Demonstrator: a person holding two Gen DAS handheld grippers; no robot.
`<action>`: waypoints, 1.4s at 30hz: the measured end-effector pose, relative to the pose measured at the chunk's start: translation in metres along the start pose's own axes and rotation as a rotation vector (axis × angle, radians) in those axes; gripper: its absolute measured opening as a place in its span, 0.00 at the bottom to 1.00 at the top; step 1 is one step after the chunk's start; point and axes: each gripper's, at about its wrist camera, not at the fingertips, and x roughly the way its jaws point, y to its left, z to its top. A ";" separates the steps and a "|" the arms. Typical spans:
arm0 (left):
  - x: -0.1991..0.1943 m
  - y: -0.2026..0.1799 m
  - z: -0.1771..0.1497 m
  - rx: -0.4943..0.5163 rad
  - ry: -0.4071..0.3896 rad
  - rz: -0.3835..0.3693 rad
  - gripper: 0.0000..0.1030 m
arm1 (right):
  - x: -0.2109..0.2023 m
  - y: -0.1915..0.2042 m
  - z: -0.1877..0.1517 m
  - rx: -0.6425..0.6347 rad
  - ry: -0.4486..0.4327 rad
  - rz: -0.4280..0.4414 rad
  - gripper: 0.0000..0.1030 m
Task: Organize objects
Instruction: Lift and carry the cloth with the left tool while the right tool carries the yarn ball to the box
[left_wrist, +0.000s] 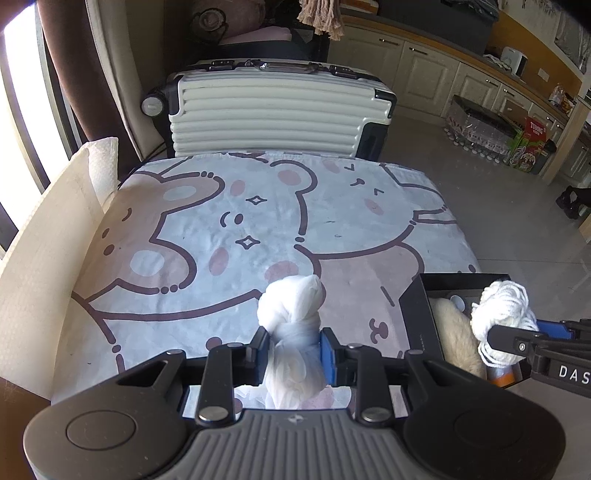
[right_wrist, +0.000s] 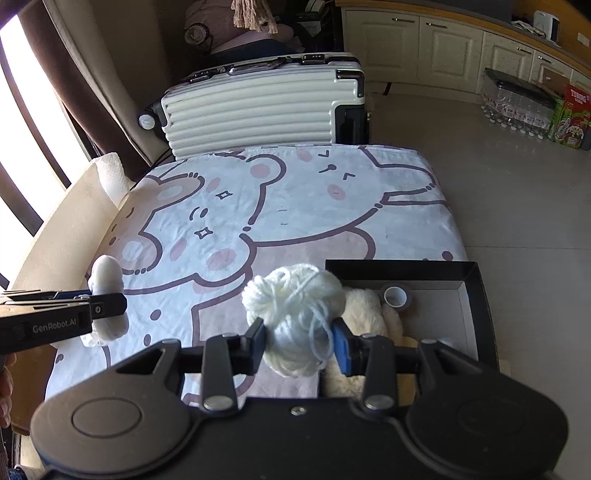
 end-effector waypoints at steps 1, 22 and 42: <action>-0.001 -0.002 0.000 0.003 -0.002 -0.002 0.30 | -0.001 -0.001 0.000 0.002 -0.002 -0.002 0.38; 0.013 -0.048 0.000 0.026 -0.001 -0.084 0.30 | -0.028 -0.056 -0.006 0.084 -0.059 -0.085 0.38; 0.038 -0.133 0.005 0.117 0.007 -0.219 0.30 | -0.037 -0.124 -0.021 0.177 -0.072 -0.155 0.38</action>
